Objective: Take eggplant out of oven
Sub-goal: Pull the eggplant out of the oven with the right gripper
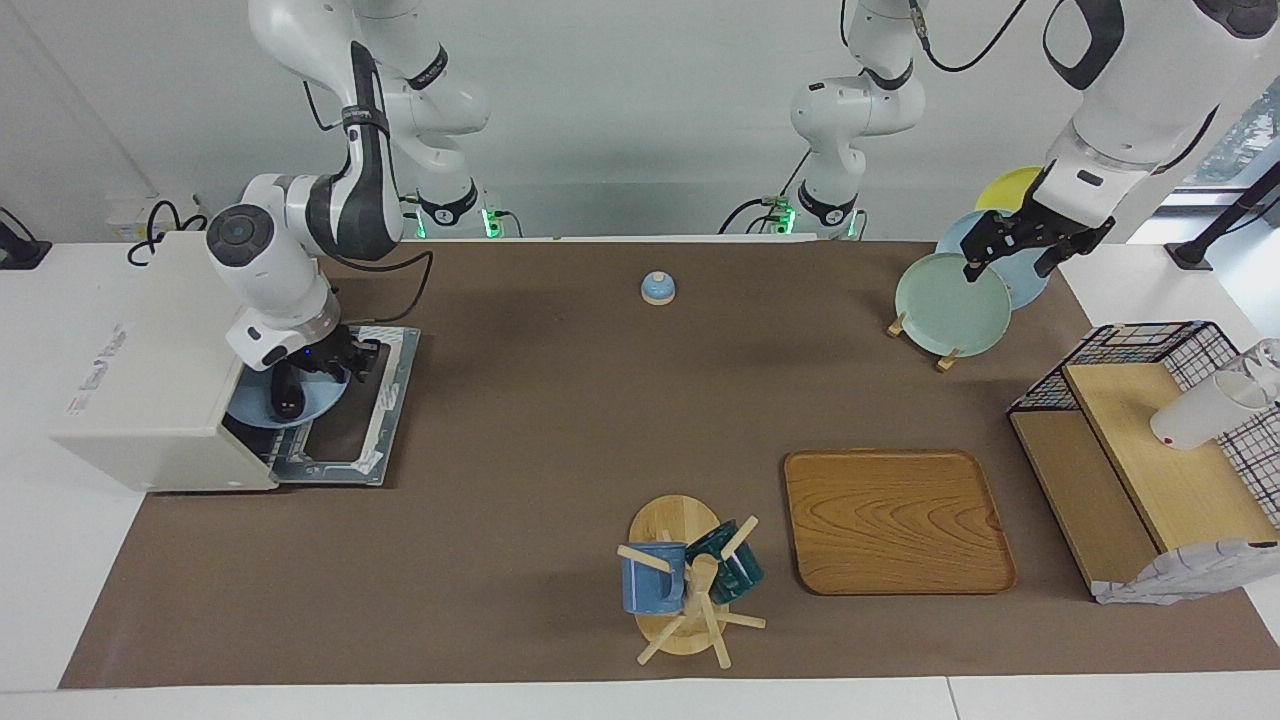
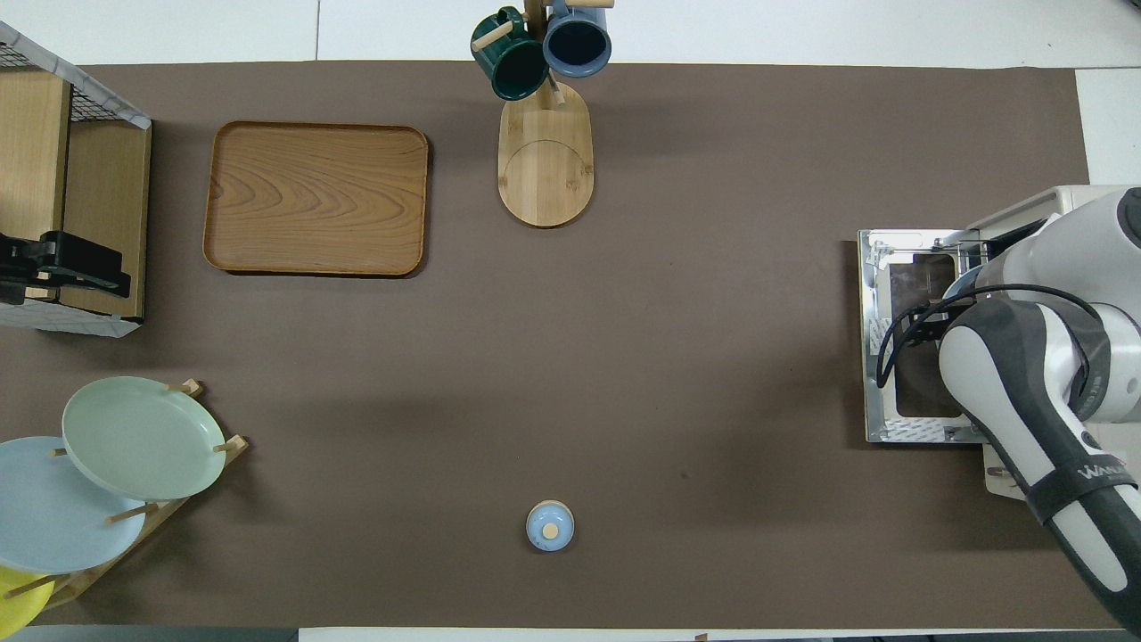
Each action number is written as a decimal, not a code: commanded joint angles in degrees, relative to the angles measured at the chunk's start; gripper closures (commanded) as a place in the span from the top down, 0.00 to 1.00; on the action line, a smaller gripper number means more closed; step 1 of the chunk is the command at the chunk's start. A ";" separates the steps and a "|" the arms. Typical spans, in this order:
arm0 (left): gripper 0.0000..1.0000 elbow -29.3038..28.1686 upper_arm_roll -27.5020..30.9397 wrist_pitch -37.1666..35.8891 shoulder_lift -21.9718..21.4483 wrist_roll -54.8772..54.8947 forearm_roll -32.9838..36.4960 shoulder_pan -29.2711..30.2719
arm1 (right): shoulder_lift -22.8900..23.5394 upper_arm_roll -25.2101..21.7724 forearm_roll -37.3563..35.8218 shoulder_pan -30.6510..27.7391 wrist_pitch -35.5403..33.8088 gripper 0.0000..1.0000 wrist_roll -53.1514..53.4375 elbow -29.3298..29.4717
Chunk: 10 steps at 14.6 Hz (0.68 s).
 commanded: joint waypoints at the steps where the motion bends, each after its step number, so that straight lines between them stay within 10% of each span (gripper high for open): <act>1: 1.00 -0.42 -0.36 0.74 -0.38 0.08 0.86 0.37 | -1.82 0.45 -0.63 0.06 -0.31 0.00 -3.15 -1.35; 10: 1.00 -0.42 -0.36 1.27 -0.38 0.34 0.86 0.46 | 1.79 0.89 -0.63 28.86 -11.56 0.00 26.16 13.24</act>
